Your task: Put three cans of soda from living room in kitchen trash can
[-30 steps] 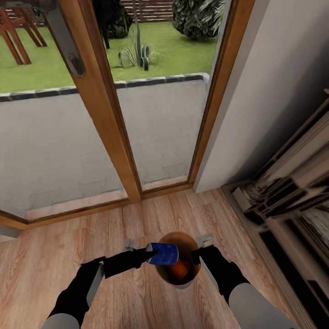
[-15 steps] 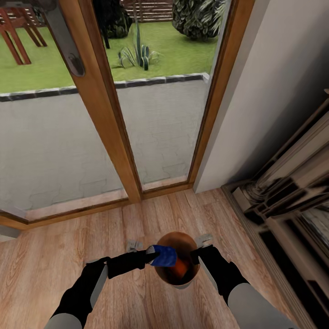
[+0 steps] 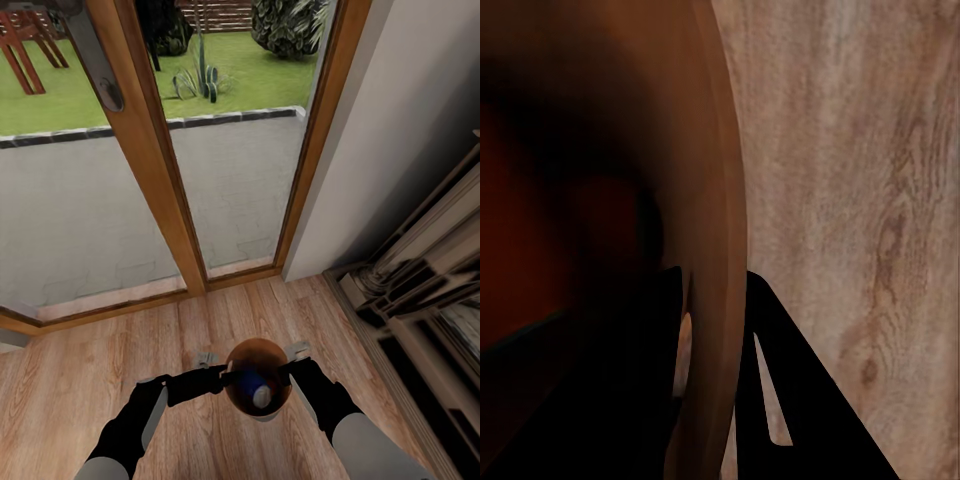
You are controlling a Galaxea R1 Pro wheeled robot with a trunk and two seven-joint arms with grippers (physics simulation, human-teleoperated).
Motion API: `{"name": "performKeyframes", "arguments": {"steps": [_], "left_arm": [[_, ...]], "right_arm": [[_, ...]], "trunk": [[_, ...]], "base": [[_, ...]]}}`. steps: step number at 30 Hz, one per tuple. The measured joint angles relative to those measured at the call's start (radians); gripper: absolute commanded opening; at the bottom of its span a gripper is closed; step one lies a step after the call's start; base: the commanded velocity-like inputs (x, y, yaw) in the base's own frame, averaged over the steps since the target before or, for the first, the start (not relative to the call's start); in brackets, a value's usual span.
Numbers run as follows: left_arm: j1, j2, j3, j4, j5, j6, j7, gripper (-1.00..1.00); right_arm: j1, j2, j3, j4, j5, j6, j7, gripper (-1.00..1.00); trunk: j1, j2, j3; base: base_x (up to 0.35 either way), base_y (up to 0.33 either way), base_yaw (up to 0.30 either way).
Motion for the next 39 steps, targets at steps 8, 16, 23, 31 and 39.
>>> {"name": "performKeyframes", "arguments": {"steps": [8,16,23,31,39], "left_arm": [[0.0,0.011,0.003,-0.007,0.004,0.001,-0.065,1.0],[0.0,0.161,0.049,-0.006,0.006,0.005,-0.481,1.0],[0.0,0.384,0.243,0.13,0.001,-0.036,-0.658,1.0],[0.0,0.498,0.267,0.414,-0.001,-0.306,-0.658,1.0],[0.0,0.508,0.267,0.525,0.0,-0.422,-0.385,1.0]], "right_arm": [[0.0,0.0,0.0,0.0,-0.002,0.0,0.0,-1.0],[0.0,0.0,0.0,0.0,-0.001,0.0,0.0,-1.0],[0.001,0.0,0.0,0.0,-0.001,0.0,0.0,-1.0],[0.001,0.0,0.001,0.0,-0.001,0.0,0.001,-1.0],[0.001,0.0,0.0,-0.001,-0.005,-0.025,0.004,-1.0]], "trunk": [[0.0,0.0,0.0],[0.0,0.0,0.0],[0.0,0.0,0.0],[0.0,0.0,0.0],[0.0,0.0,0.0]], "base": [[0.0,0.0,0.0],[0.0,0.0,0.0],[0.0,0.0,0.0],[0.0,0.0,0.0],[0.0,0.0,0.0]]}}
